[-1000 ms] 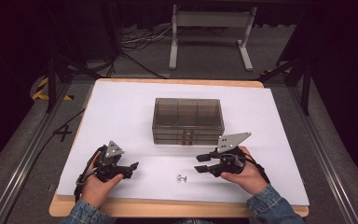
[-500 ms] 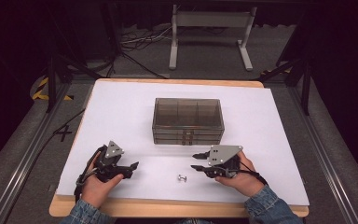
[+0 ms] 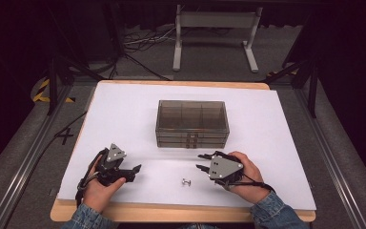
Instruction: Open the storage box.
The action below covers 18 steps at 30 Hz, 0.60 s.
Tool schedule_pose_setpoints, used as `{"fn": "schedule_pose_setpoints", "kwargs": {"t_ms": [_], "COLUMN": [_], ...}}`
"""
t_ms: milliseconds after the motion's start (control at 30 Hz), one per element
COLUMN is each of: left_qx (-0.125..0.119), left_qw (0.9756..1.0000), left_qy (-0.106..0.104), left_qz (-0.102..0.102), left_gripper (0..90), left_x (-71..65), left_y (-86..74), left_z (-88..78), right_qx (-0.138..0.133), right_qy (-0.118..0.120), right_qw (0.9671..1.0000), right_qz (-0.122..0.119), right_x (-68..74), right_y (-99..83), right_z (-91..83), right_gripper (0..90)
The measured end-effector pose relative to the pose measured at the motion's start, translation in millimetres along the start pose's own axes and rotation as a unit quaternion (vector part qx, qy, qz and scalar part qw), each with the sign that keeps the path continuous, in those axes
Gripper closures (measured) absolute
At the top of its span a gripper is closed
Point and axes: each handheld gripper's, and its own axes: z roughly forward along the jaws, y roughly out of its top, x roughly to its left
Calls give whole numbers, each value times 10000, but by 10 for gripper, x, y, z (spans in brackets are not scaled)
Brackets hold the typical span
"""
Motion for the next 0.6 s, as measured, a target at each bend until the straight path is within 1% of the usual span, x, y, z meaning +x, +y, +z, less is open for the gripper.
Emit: {"fn": "schedule_pose_setpoints", "kwargs": {"t_ms": [33,67,100,133,233,267,300,333,367,400,433,500,600], "left_qx": [0,-1,-1,-2,-2,-3,-3,-6,-3,5,5,11,17], "left_qw": [10000,10000,10000,10000,10000,10000,10000,10000,10000,10000,10000,10000,10000], "left_qy": [0,4,4,22,16,20,22,28,29,24,24,16,5], "left_qz": [0,5,5,16,8,10,11,16,20,22,22,13,21], "left_gripper": [195,195,195,195,195,195,194,194,195,194,194,194,194], "left_x": [0,1,1,4,3,3,3,4,5,5,5,2,2], "left_y": [0,0,0,0,-1,-1,-1,-1,-1,-1,-1,-3,-3], "left_z": [0,1,1,1,0,-1,-1,0,1,3,3,5,1], "right_qx": [60,86,86,164,258,258,358,402,461,544,517,568,689], "right_qy": [-119,-193,-193,-341,-531,-531,-653,-699,-774,-737,-842,-925,-1055], "right_qw": [9998,9996,9996,9988,9969,9969,9946,9934,9915,9901,9896,9878,9830], "right_qz": [-114,-174,-174,-325,-519,-519,-725,-809,-935,-1060,-1050,-1117,-1332], "right_x": [25,37,37,62,99,99,130,138,156,160,180,203,231], "right_y": [17,25,25,39,52,52,61,65,72,76,80,84,83], "right_z": [-1,0,0,2,11,11,20,23,31,25,41,57,73], "right_gripper": [674,670,670,667,667,667,667,668,668,667,666,664,658]}}
